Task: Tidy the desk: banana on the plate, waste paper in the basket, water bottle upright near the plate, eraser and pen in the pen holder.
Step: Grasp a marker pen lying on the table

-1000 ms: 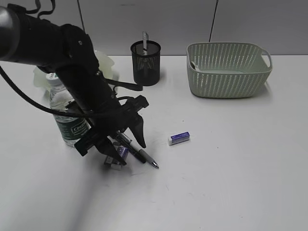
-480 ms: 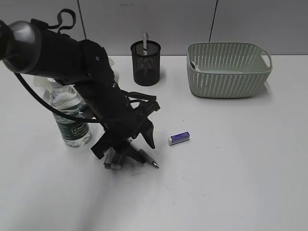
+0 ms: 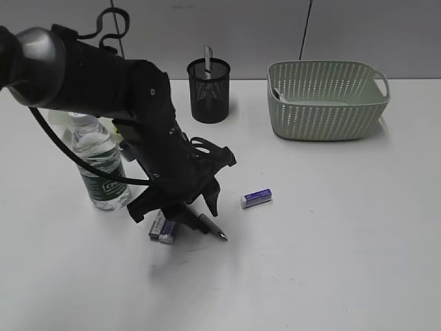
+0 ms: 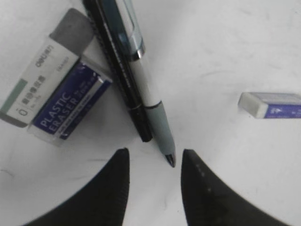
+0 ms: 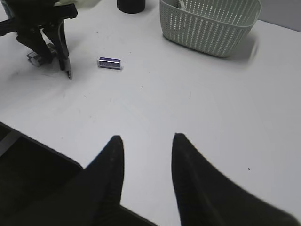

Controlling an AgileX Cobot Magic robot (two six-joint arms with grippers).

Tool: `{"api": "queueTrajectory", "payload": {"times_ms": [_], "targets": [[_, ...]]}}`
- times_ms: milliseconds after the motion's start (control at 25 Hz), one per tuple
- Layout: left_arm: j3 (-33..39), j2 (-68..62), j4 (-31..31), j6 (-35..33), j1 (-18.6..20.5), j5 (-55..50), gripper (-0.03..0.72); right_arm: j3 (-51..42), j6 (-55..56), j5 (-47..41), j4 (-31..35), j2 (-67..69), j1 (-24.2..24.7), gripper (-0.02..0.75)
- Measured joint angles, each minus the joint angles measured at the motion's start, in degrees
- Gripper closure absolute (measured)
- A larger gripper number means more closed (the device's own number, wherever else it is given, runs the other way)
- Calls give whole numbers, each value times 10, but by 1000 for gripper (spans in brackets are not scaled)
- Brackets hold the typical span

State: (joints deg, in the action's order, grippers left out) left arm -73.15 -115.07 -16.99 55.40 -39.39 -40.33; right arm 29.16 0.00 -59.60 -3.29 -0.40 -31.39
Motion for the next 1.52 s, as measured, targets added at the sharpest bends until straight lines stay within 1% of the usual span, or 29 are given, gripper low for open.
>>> {"api": "queueTrajectory", "payload": {"times_ms": [40,200,240,320,440,600,680,840,1120,1280,1520], "targets": [[-2,6,18,12,-7,-3,412,0,0,0,0,0,0,450],[-27,15,125,75,-44,-20,419,0,0,0,0,0,0,450],[-32,15,146,88,-53,-17,419,0,0,0,0,0,0,450],[-38,15,170,110,-62,-2,419,0,0,0,0,0,0,450],[-39,15,170,120,-62,27,419,0,0,0,0,0,0,450],[-39,15,173,121,-57,35,419,0,0,0,0,0,0,450],[-40,15,174,123,-53,13,419,0,0,0,0,0,0,450],[-40,15,175,176,-51,-70,419,0,0,0,0,0,0,450],[-40,3,175,230,-51,-66,419,0,0,0,0,0,0,450],[-40,-22,155,238,-51,-65,419,0,0,0,0,0,0,450],[-40,-25,165,244,-48,-66,419,0,0,0,0,0,0,450]]}}
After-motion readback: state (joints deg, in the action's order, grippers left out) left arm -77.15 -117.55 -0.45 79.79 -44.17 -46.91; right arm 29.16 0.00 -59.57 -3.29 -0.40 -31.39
